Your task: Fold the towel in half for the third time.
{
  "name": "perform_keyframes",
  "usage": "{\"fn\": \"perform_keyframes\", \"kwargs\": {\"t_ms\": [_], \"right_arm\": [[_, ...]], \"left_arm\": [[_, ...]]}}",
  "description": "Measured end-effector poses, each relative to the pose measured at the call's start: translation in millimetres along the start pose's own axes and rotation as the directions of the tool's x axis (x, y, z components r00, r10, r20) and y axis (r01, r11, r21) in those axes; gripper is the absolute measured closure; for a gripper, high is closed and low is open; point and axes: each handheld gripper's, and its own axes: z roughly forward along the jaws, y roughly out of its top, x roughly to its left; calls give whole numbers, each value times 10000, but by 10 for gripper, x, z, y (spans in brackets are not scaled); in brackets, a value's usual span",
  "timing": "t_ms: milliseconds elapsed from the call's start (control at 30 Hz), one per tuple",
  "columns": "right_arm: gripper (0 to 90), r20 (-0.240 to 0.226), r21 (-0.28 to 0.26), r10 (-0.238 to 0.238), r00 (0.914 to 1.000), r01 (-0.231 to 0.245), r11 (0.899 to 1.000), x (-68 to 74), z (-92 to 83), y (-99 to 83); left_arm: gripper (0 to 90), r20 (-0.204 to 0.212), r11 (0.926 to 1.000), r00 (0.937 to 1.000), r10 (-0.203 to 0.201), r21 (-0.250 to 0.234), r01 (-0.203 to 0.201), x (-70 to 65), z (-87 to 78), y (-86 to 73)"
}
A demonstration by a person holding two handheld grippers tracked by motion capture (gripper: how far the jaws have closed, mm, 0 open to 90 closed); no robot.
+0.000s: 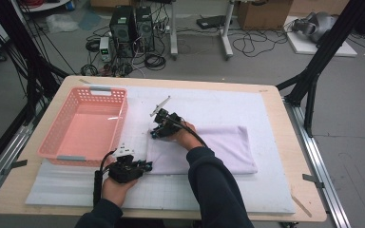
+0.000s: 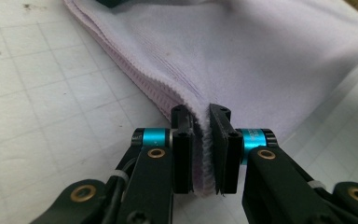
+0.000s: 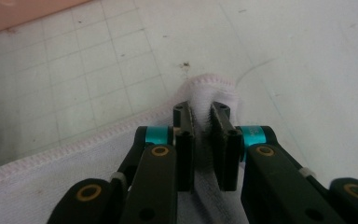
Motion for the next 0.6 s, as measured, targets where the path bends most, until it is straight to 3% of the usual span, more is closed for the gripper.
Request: {"fn": "perform_keyframes", "kwargs": {"t_ms": [133, 267, 400, 600], "right_arm": [[813, -68, -591, 74, 9999, -78, 9982, 27, -79, 19], [812, -68, -1405, 109, 9999, -118, 9900, 8, -286, 2], [813, 130, -1873, 173, 9998, -146, 9822, -22, -508, -66], [812, 433, -2123, 305, 9986, -206, 9770, -120, -855, -261]], "left_arm": [[802, 78, 9991, 10000, 47, -415, -43, -37, -106, 70], [803, 201, 9951, 9998, 1, -987, 19, -91, -153, 109], [805, 583, 9890, 9983, -20, -1475, 106, -178, -112, 199], [804, 1355, 9856, 9907, 88, -1683, 143, -391, 46, 407]]}}
